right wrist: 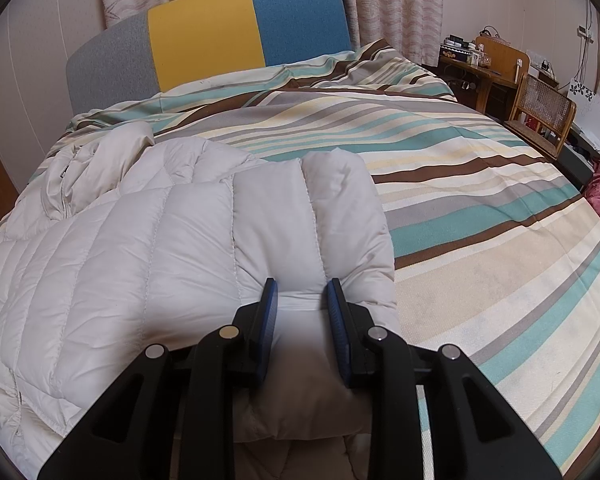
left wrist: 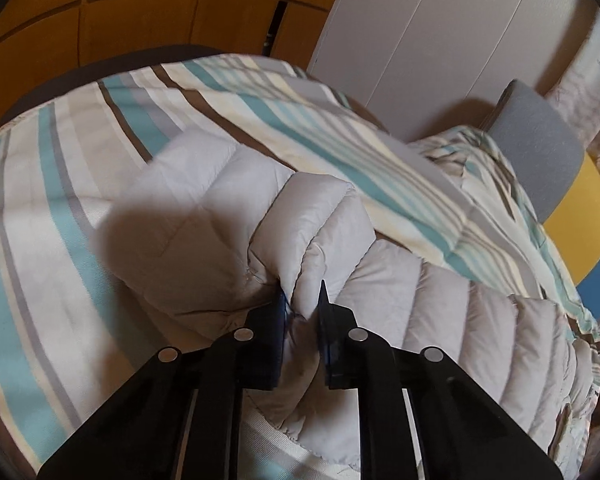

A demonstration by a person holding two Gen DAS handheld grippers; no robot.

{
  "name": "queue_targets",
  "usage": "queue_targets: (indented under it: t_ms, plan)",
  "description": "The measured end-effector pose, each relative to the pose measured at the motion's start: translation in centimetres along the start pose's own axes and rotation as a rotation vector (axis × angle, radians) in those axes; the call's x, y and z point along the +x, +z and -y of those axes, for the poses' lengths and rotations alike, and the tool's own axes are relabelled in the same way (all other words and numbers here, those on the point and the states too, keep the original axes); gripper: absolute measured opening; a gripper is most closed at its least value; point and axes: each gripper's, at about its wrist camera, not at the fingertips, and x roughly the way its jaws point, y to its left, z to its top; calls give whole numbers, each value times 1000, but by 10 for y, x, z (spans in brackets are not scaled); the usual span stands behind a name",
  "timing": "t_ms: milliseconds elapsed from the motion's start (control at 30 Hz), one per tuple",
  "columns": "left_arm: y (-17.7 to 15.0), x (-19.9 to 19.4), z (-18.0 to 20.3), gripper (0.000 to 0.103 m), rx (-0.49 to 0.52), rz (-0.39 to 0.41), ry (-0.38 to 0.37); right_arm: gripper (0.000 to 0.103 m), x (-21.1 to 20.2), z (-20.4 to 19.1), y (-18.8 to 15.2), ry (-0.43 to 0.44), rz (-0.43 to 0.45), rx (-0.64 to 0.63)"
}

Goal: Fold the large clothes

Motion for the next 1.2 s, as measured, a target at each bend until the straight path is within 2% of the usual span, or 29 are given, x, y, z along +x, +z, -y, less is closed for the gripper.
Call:
queue_targets:
  t_ms: [233, 467, 600, 700, 933, 1000, 1200]
  plan:
    - [-3, -38, 10, 14, 22, 135, -2, 26, 0, -1, 0, -1, 0, 0]
    - [-17, -85, 60, 14, 167, 317, 13, 26, 0, 0, 1, 1, 0, 1]
    - [-33, -110, 95, 14, 264, 389, -16, 26, 0, 0, 1, 4, 1, 3]
    - [-49, -129, 129, 14, 373, 451, -30, 27, 0, 0, 2, 8, 1, 4]
    - [-113, -151, 205, 14, 690, 525, -54, 27, 0, -1, 2, 17, 2, 8]
    - [-131, -149, 220, 14, 765, 525, -57, 28, 0, -1, 2, 21, 3, 10]
    - [-182, -144, 260, 14, 911, 507, -103, 28, -1, 0, 2, 19, 3, 8]
